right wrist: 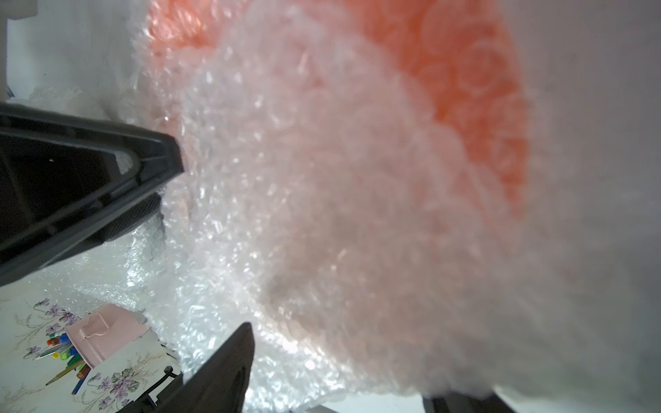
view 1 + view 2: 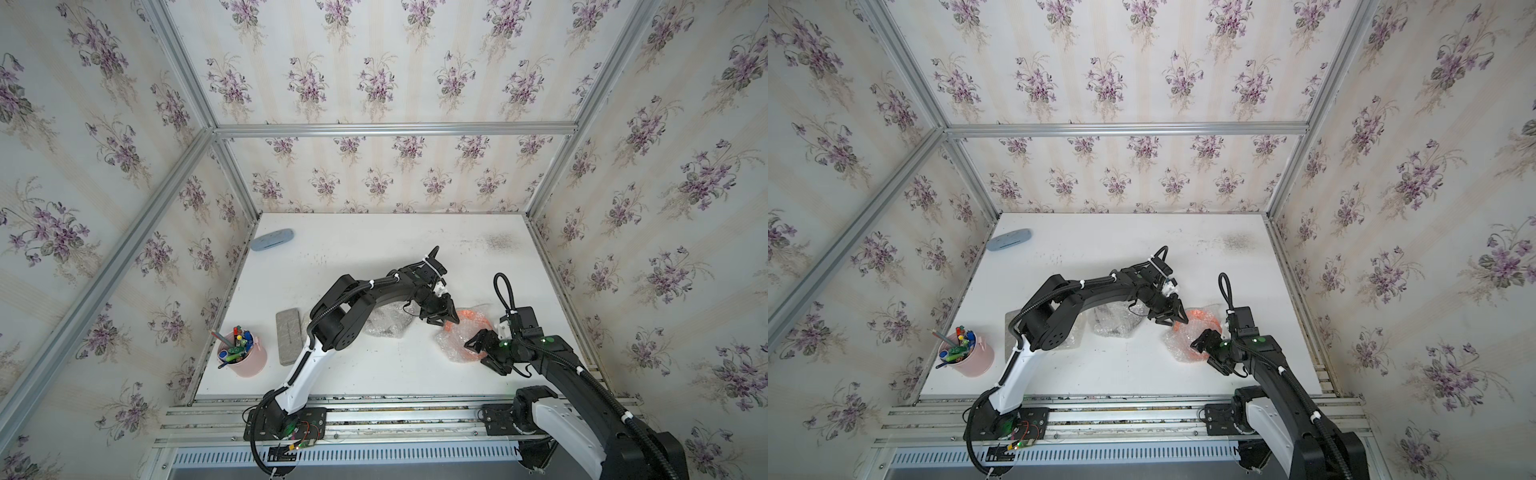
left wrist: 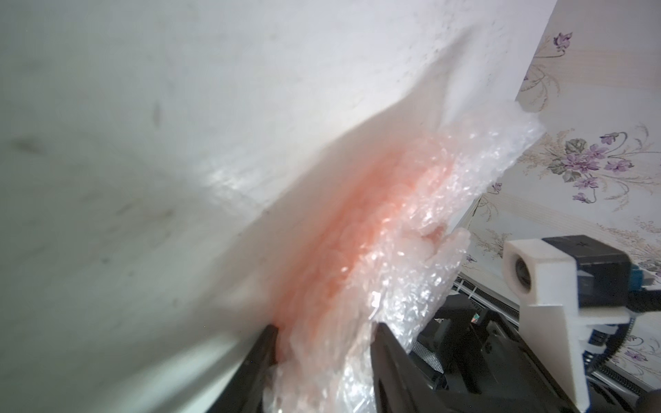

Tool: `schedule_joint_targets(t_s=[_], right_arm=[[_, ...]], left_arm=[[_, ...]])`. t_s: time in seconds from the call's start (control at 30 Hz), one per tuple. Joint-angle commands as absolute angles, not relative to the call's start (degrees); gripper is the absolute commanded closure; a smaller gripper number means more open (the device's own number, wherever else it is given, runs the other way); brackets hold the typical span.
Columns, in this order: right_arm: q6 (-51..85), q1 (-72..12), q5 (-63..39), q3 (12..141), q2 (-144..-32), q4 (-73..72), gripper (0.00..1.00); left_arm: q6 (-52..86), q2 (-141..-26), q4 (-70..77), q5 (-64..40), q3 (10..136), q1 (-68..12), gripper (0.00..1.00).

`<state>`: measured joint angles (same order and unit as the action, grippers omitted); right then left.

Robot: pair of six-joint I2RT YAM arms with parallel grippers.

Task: Unpack dinner plates from bubble wrap
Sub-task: Adjust the bubble wrap at the center of the board.

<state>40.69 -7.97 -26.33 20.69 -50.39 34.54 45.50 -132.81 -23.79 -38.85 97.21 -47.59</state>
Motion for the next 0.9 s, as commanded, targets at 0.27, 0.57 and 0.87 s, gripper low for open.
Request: schedule_joint_targets(t_s=[0.27,0.57,0.87], right_arm=[[39.9,-8.0,-25.7,22.2,-51.9,32.7,0.27],[37.7,-8.0,-25.2,23.4,-52.9,32.2,0.25],[38.0,-11.0,-25.7,23.9,-53.2,29.4,0.26]], left_arm=[[46.1,-126.5,-25.1,-33.1,88.4,-48.3,0.71],[47.5,-118.1,-24.1,-29.7,77.1,-49.8,0.72],[49.8,-110.5,-23.1,-27.9,68.6,-50.7,0.59]])
